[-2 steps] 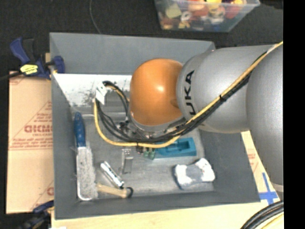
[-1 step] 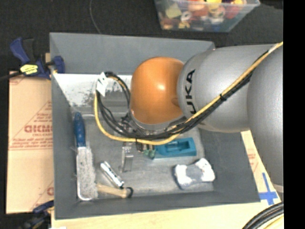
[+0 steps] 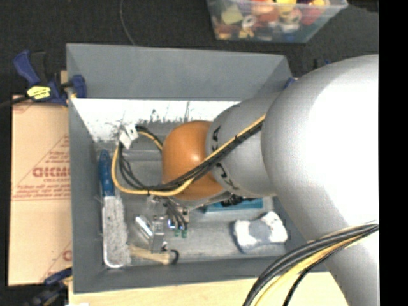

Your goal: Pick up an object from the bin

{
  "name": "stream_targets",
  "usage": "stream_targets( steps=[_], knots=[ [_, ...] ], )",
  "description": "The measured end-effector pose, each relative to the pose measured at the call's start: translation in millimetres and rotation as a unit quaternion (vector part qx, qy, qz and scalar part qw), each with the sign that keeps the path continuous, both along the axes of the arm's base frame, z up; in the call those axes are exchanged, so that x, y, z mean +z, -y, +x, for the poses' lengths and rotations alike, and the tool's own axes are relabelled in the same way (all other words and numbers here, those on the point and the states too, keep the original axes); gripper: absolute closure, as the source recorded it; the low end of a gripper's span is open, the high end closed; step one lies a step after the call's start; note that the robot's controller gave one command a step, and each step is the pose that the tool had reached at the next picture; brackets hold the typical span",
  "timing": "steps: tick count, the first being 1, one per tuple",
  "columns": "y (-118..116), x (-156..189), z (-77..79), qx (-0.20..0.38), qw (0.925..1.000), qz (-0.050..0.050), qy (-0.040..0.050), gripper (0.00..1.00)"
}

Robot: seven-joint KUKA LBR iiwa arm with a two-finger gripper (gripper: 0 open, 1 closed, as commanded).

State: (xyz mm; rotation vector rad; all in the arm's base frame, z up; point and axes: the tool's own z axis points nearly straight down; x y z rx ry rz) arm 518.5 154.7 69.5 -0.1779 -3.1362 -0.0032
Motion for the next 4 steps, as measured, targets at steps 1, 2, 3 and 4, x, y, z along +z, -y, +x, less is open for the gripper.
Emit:
stream_targets(
  steps=[1,2,3,4],
  knots=[
    [-1,70,-4.8,-0.111,0.9938,0.003,0.0098,0.0],
    [-21,30,-38.0,-0.113,0.9936,0.001,0.0017,0.0],
    [-14,1,-40.7,-0.267,0.9635,0.004,0.0083,0.0],
    [-23,3,-43.1,-0.228,0.9737,0.003,0.0066,1.0]
  ],
)
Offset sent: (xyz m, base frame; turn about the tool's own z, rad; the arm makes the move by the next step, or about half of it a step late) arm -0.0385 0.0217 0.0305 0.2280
